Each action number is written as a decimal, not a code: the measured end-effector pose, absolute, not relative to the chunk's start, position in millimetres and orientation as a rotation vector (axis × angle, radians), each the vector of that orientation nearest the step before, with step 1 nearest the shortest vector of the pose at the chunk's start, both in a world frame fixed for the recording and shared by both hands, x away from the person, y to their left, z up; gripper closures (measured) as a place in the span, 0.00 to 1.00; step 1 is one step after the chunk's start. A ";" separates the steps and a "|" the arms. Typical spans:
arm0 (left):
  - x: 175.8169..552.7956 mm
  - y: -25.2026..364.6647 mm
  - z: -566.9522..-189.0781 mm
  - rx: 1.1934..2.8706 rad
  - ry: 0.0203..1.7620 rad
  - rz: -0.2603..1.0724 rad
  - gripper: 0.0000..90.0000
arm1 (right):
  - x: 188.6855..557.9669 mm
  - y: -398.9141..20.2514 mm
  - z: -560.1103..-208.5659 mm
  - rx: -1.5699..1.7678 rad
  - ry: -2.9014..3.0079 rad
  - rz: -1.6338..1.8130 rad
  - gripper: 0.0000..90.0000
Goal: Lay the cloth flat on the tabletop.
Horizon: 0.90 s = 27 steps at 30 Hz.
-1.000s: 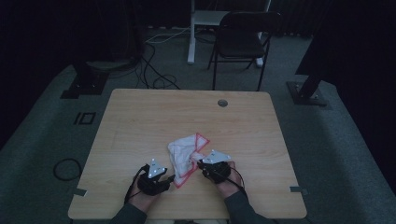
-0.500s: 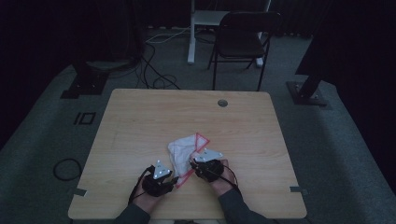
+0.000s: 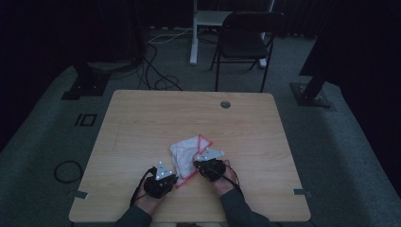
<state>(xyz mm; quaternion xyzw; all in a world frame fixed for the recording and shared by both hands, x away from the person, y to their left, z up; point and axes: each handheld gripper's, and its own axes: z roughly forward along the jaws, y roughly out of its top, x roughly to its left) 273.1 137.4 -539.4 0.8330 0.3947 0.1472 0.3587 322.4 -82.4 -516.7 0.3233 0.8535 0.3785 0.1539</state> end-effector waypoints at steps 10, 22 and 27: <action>277.2 147.9 -538.5 2.140 1.065 0.416 0.92 | 328.4 -112.6 -504.5 0.990 2.364 1.077 1.00; 281.7 160.0 -537.6 2.125 1.123 0.441 0.92 | 335.1 -143.3 -501.0 1.074 2.296 1.064 1.00; 282.9 163.2 -537.4 2.119 1.140 0.448 0.92 | 335.8 -154.3 -502.3 1.098 2.284 1.049 1.00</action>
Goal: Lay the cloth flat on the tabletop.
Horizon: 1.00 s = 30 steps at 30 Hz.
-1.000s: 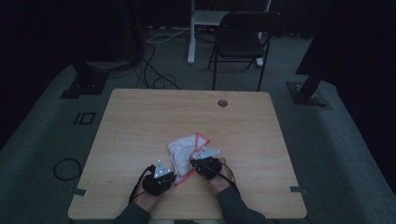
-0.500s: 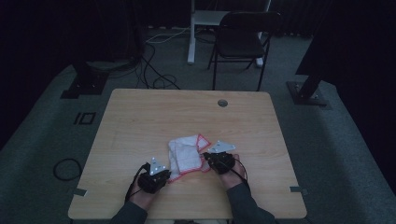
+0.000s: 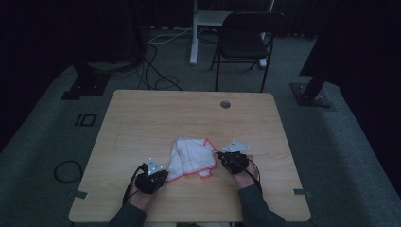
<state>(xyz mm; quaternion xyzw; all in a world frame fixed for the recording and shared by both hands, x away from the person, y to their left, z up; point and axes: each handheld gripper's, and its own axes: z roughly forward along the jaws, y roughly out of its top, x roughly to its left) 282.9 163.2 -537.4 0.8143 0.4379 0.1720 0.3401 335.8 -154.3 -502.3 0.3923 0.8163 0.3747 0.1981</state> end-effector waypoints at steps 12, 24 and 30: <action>285.1 169.0 -536.7 2.110 1.173 0.462 0.93 | 336.4 -182.6 -507.2 1.179 2.237 1.019 1.00; 287.0 174.3 -535.4 2.104 1.211 0.483 0.95 | 336.8 -210.0 -509.8 1.247 2.187 1.000 1.00; 287.1 177.3 -533.8 2.089 1.243 0.488 0.96 | 336.4 -221.2 -511.8 1.282 2.172 0.984 1.00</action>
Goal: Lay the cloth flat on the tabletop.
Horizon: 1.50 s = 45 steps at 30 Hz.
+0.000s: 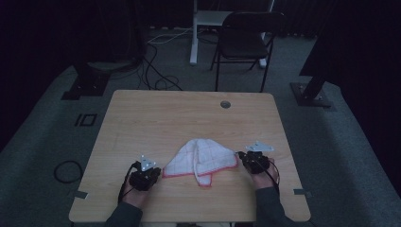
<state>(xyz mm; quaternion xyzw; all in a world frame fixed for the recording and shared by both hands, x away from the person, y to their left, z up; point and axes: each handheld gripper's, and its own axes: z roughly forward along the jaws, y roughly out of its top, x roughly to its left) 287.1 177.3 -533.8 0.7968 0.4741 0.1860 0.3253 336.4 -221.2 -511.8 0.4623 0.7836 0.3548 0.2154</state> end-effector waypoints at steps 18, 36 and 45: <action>292.4 138.4 -537.0 2.185 1.064 0.505 0.93 | 336.6 -222.7 -514.1 1.282 2.176 0.970 1.00; 324.3 174.6 -532.0 2.191 1.222 0.597 0.92 | 337.0 -232.0 -515.3 1.310 2.155 0.961 1.00; 333.3 187.6 -530.6 2.173 1.296 0.613 0.92 | 335.4 -236.8 -518.1 1.316 2.162 0.942 1.00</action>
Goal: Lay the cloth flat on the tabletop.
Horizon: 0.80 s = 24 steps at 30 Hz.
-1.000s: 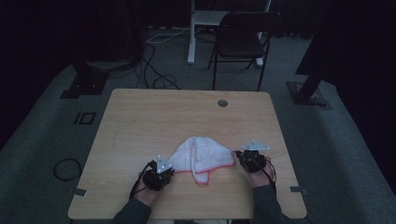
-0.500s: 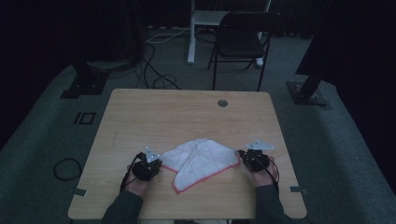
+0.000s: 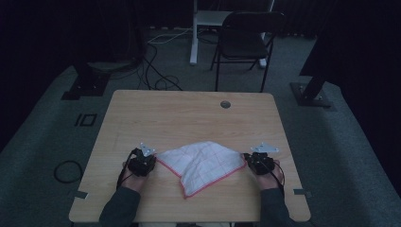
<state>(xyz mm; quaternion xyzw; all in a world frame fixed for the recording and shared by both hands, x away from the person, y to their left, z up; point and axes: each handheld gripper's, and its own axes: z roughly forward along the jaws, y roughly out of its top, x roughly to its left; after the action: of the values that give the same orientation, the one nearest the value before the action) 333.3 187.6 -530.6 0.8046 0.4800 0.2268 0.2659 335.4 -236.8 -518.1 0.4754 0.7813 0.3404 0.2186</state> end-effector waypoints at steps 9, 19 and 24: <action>318.3 155.0 -529.9 2.185 1.167 0.533 0.88 | 333.7 -235.2 -515.7 1.306 2.140 0.965 0.86; 309.7 127.2 -532.0 2.222 1.081 0.494 0.88 | 333.9 -219.0 -523.0 1.231 2.231 0.959 0.87; 310.1 127.7 -532.4 2.226 1.074 0.495 0.90 | 336.7 -213.0 -532.2 1.234 2.282 0.922 0.89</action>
<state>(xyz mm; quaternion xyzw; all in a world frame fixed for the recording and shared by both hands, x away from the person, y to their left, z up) 310.1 127.7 -532.4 0.8409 0.4058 0.1869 0.3054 336.7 -213.0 -532.2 0.4399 0.8133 0.3286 0.1927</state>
